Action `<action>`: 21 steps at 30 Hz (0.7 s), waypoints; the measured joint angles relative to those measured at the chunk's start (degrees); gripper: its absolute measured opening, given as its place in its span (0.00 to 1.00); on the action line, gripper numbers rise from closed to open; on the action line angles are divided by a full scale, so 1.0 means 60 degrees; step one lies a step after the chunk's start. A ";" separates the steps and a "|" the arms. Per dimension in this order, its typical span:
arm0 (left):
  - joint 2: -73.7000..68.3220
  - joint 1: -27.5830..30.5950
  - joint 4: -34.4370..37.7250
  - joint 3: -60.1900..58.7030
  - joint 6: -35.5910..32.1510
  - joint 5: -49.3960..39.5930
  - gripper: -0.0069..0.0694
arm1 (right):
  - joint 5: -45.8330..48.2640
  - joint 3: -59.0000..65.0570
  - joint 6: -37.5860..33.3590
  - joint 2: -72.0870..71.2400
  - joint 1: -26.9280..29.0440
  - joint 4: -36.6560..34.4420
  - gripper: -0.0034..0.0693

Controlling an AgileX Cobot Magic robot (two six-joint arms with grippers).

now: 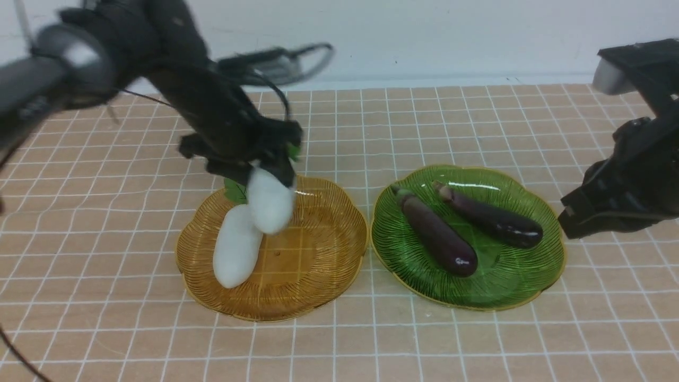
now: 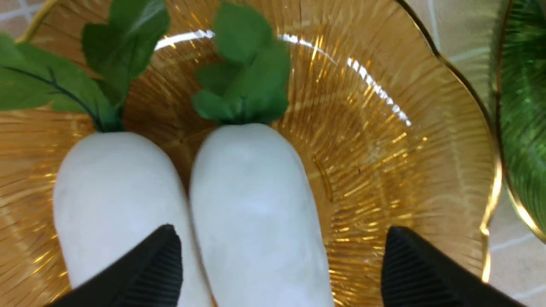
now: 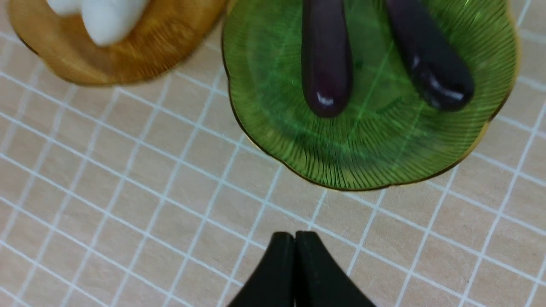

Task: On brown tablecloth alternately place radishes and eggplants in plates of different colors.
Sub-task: 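Pick up the white radish and place it in the left plate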

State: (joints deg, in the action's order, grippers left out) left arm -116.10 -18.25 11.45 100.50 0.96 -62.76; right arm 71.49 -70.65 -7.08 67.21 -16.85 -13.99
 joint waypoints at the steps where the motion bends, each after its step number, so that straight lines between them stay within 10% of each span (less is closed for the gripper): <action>1: 0.0074 0.0000 0.0000 0.0000 0.0000 -0.0027 0.81 | 0.0015 0.0017 0.0068 -0.0401 0.0000 0.0000 0.03; 10: 0.0183 0.0000 -0.0073 0.0000 -0.0360 -0.0518 0.12 | -0.1996 0.3244 0.0221 -0.5441 0.0000 0.0007 0.03; 21: 0.0183 0.0000 -0.0085 0.0000 -0.0604 -0.0526 0.09 | -0.8555 0.6958 0.0136 -0.6727 0.0000 -0.0437 0.03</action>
State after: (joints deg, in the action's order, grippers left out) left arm -115.00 -18.25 10.94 100.50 -2.67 -65.92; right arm 20.16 -28.90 -6.26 26.85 -16.85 -16.61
